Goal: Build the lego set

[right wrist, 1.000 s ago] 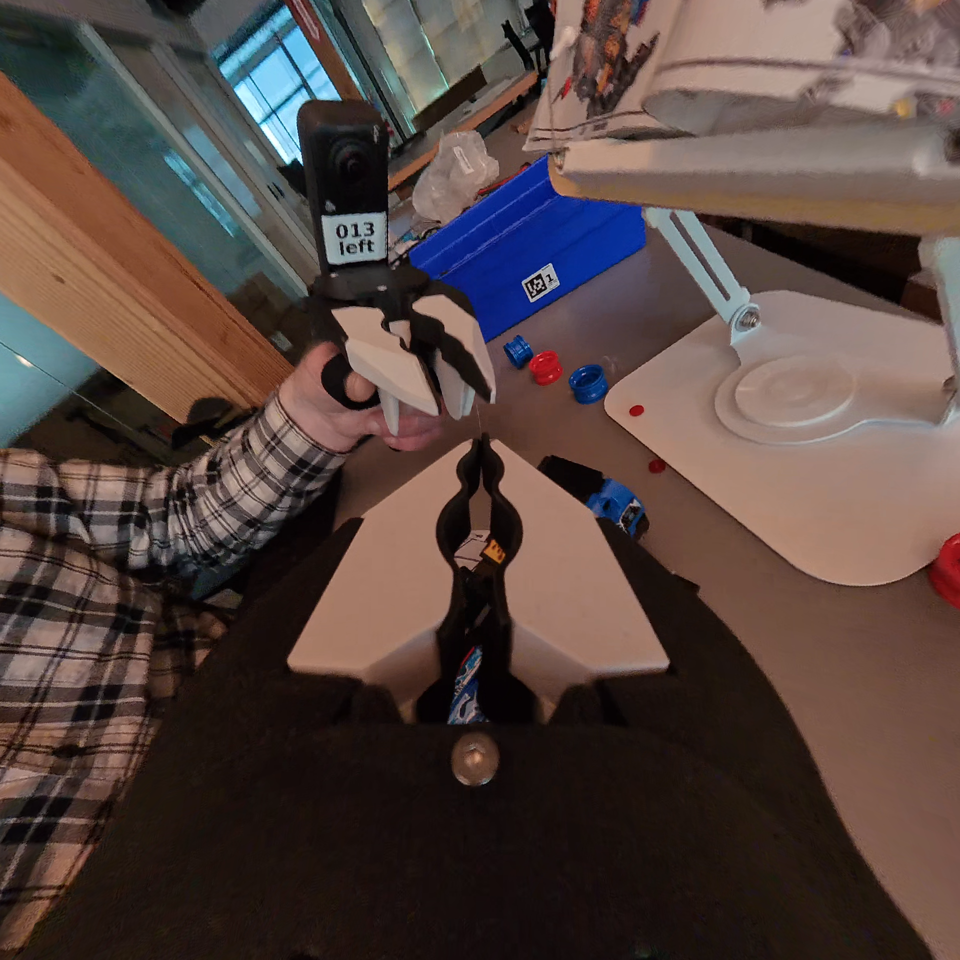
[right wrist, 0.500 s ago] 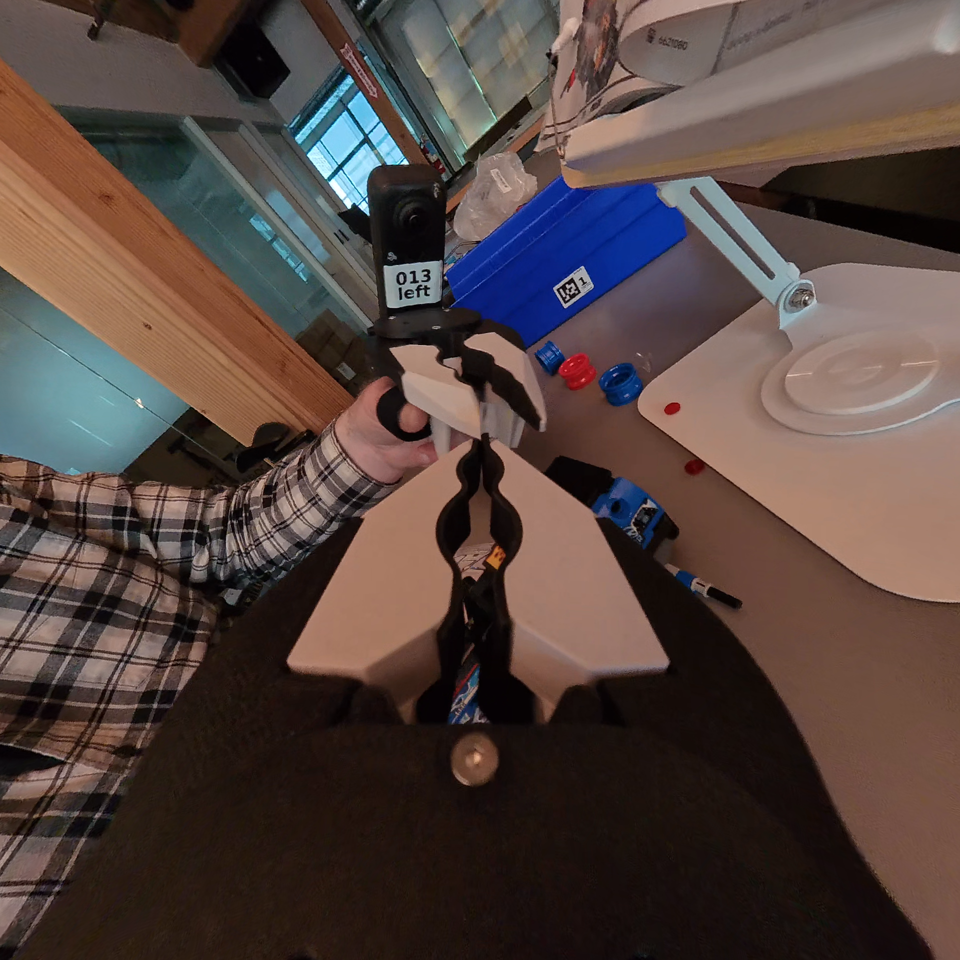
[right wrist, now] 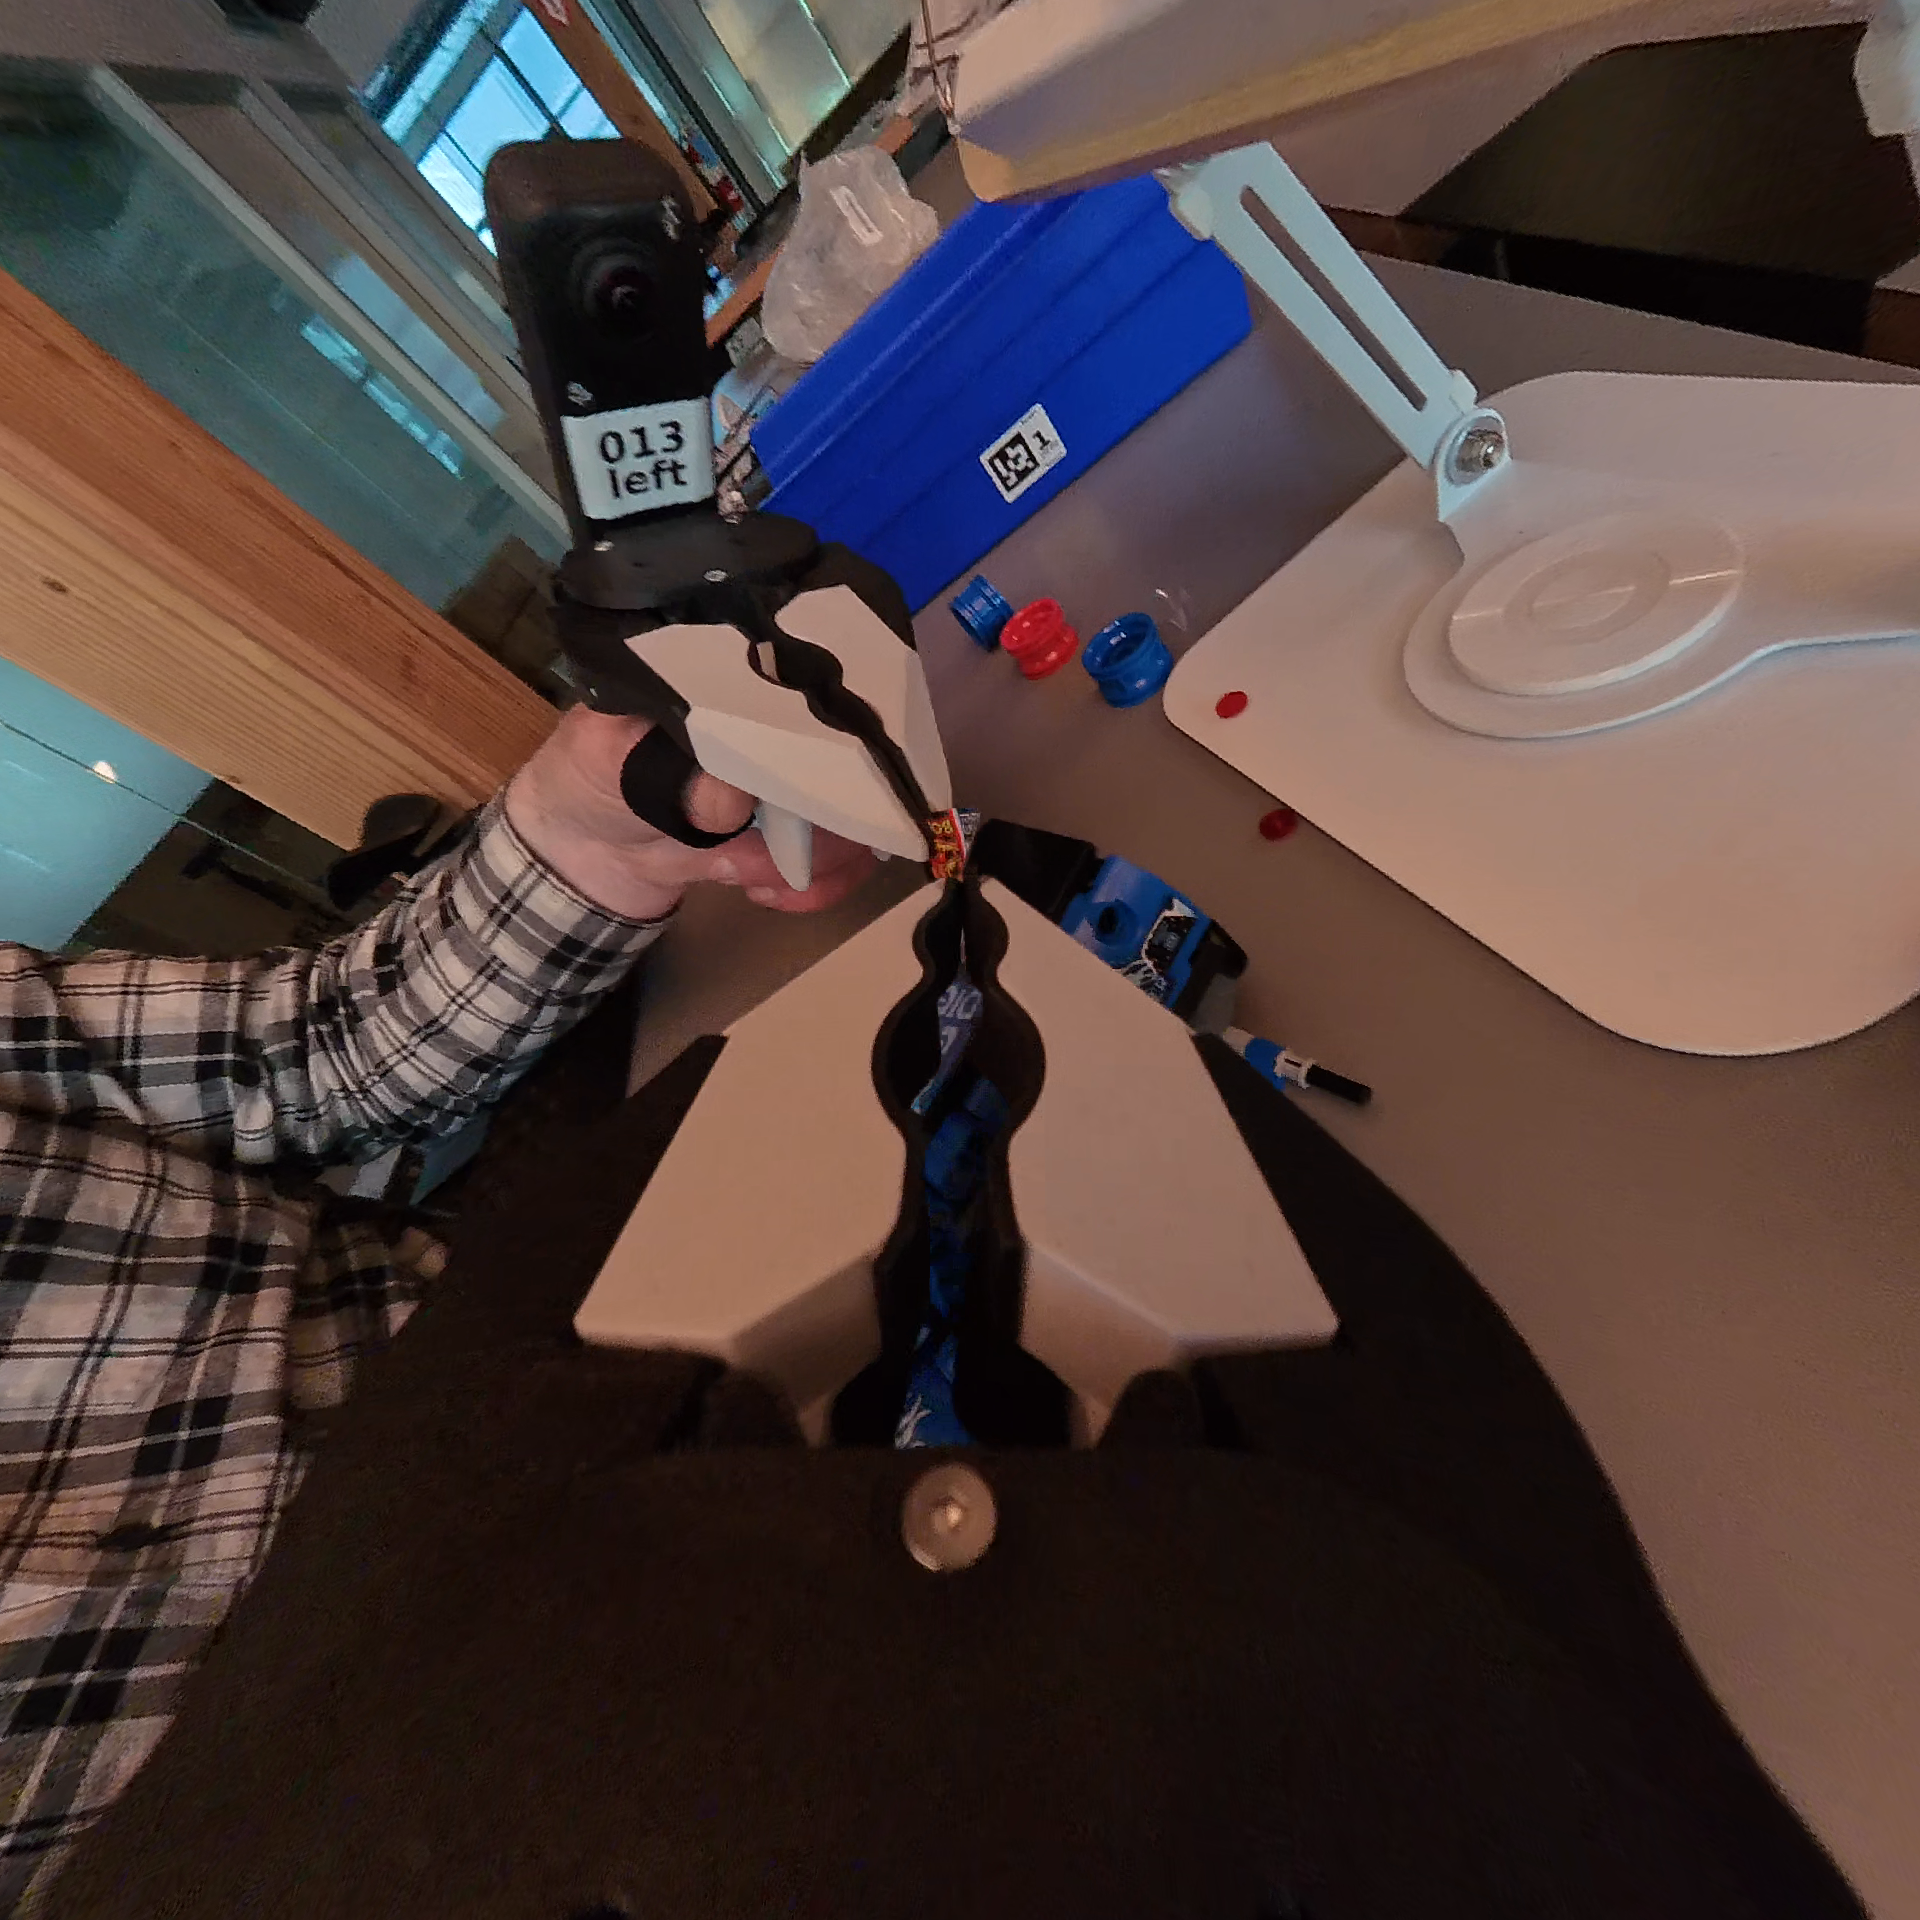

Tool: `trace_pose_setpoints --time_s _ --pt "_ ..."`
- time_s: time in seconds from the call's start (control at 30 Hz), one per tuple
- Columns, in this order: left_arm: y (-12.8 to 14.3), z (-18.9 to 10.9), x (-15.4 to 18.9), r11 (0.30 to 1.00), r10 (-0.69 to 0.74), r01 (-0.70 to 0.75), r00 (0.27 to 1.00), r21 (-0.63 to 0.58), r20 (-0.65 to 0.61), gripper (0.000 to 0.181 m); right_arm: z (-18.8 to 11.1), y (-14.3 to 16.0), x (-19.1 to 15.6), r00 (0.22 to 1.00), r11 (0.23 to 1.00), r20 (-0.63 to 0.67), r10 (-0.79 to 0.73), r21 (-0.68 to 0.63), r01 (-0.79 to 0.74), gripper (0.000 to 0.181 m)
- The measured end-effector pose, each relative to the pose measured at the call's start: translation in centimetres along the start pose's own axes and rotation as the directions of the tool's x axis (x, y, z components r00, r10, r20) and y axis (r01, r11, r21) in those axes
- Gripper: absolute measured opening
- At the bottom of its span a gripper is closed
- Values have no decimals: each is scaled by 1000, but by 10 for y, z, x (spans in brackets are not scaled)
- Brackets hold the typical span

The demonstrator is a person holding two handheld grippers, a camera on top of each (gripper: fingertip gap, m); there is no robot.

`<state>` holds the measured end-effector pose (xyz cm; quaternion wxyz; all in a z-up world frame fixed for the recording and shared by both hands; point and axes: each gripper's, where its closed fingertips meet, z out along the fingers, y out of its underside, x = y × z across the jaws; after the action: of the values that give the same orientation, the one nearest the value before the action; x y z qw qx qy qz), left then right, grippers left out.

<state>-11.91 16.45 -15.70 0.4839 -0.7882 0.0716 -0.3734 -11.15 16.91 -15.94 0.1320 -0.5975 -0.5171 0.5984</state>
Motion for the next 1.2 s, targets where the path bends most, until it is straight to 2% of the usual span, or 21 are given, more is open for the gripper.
trace_pose_setpoints --time_s 0.37,0.77,1.2 --pt "2 3 -4 999 21 -19 999 -30 49 0 2 4 6 999 1000 -34 -7 -14 7 0" --pt "-4 1 7 998 62 -62 998 -3 16 0 -1 -3 -3 999 999 -13 -43 8 43 0" --pt "-1 2 -2 1000 20 -19 999 -12 27 0 1 0 0 999 1000 -20 -29 -3 29 0"
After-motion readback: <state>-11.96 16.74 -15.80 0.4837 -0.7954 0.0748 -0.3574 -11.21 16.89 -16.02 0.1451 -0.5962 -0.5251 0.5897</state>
